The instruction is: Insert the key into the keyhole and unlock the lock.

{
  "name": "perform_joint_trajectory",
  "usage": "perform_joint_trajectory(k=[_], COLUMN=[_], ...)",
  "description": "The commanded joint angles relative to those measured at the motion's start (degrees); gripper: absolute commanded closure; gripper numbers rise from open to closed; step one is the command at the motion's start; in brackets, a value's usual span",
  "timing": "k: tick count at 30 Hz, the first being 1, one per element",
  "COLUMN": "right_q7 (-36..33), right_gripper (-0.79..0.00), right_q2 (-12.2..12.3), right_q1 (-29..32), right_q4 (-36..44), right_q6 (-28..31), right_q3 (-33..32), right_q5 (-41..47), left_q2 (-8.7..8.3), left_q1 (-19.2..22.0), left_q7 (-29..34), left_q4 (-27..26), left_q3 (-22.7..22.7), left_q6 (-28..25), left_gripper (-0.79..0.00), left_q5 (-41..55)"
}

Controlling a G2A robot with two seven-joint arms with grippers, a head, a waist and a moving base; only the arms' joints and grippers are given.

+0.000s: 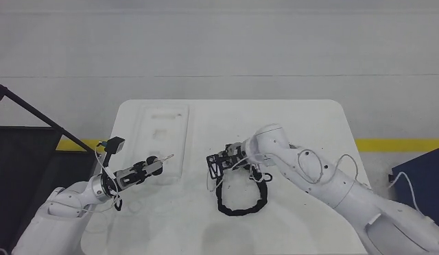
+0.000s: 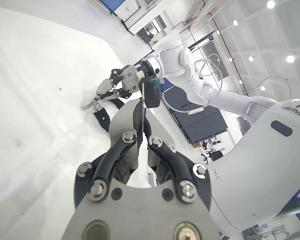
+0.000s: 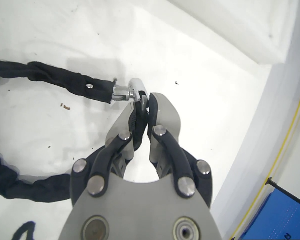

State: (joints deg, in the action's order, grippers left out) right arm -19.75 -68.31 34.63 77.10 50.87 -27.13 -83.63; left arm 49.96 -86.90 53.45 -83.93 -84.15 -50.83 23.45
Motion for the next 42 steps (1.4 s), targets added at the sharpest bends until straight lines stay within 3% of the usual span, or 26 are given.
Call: perform_joint_trajectory(k=[1, 7, 12, 18, 26, 30, 36, 42], right_q7=[3.03, 15.04, 12.24, 2.29, -4.14, -6.31, -8.59, -9.72], right_gripper=[0.000, 0.000, 0.000, 0.000, 0.000, -0.003, -0.080, -0.040], right_q2=[2.17, 7.12, 8.88, 8.11, 6.39, 5.90, 5.40, 5.07], right_q1=[2.62, 10.84, 14.32, 15.17, 13.26, 12.70, 12.21, 11.99], right_q4=[2.11, 4.39, 5.42, 5.43, 4.60, 3.77, 2.91, 2.71], right_q6=[0.31, 3.44, 2.54, -0.52, -0.83, -0.01, 0.83, 1.29], right_q3=[-3.53, -13.12, -15.86, -14.24, -12.00, -11.71, -11.73, -11.74], right_q5=[-1.31, -0.71, -6.22, -7.43, -6.09, -4.89, -3.10, -2.54], left_q2=[0.00, 0.00, 0.00, 0.00, 0.00, 0.00, 0.00, 0.00], left_q1=[0.00, 0.00, 0.00, 0.00, 0.00, 0.00, 0.00, 0.00], left_q7=[0.00, 0.00, 0.00, 0.00, 0.00, 0.00, 0.00, 0.00], left_q4=[0.00, 0.00, 0.00, 0.00, 0.00, 0.00, 0.00, 0.00], left_q3=[0.00, 0.00, 0.00, 0.00, 0.00, 0.00, 0.00, 0.00], left_q6=[0.00, 0.00, 0.00, 0.00, 0.00, 0.00, 0.00, 0.00], left_gripper=[0.000, 0.000, 0.000, 0.000, 0.000, 0.000, 0.000, 0.000], left_q5=[0.00, 0.00, 0.00, 0.00, 0.00, 0.00, 0.00, 0.00])
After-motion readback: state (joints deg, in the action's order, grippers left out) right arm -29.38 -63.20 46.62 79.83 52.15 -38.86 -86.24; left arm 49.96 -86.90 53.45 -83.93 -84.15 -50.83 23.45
